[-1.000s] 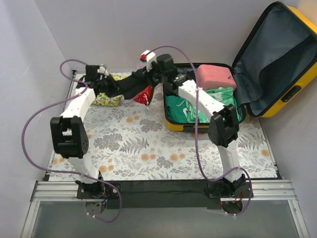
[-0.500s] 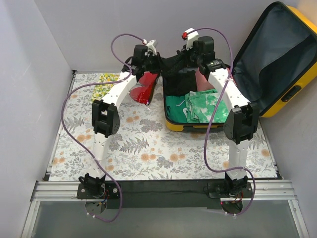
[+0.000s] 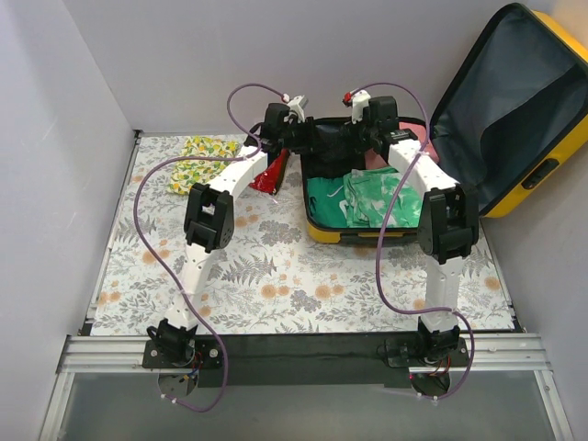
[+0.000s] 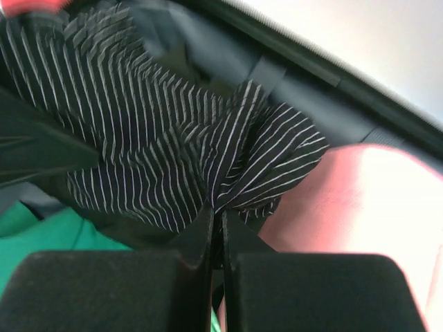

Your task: Pack the luggage

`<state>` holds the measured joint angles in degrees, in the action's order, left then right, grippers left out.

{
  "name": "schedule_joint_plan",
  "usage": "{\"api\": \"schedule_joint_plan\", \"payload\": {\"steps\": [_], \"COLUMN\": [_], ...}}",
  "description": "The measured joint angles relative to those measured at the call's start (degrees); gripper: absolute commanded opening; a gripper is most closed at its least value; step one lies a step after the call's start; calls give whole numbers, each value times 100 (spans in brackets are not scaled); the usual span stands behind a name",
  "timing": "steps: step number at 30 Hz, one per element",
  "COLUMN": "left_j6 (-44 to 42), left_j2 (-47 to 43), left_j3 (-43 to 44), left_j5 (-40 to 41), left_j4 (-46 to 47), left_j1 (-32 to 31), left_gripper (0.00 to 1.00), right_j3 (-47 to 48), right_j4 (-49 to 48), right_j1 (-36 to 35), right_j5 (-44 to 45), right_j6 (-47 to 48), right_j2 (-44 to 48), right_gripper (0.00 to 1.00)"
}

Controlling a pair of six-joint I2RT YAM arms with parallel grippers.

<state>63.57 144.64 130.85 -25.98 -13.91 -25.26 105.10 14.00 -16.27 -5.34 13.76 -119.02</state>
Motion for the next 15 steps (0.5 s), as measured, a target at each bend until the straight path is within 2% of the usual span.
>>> {"api": "schedule_joint_plan", "payload": {"steps": [1, 3, 4, 7, 10, 13, 15], "left_j6": [-48, -85, -96, -114, -68, -26, -81], "left_j2": [-44, -190, -280, -570, -984, -1578, -1906], "left_j3": [-35, -175, -264, -579, -1023, -1611, -1873], "left_j5": [-42, -136, -177, -380, -721, -1036, -1110], "left_j4": [35, 81, 46, -92, -262, -411, -511], "left_j1": [7, 13, 17, 133, 463, 1078, 1567], "left_gripper": [49, 55, 56, 58, 59, 59, 59], "right_j3": [-81, -212, -291, -505, -647, -662, -662], "right_j4": [0, 9, -11, 13, 22, 114, 127], "right_j1": [7, 9, 9, 9, -48, -70, -52], "right_j5": [0, 2, 0, -70, -192, -234, -249], "right_j6": [0, 0, 11, 20, -7, -57, -118], "right_j2": [-4, -4, -2, 20, 142, 356, 533], "right_gripper": [5, 23, 42, 68, 88, 96, 97]}}
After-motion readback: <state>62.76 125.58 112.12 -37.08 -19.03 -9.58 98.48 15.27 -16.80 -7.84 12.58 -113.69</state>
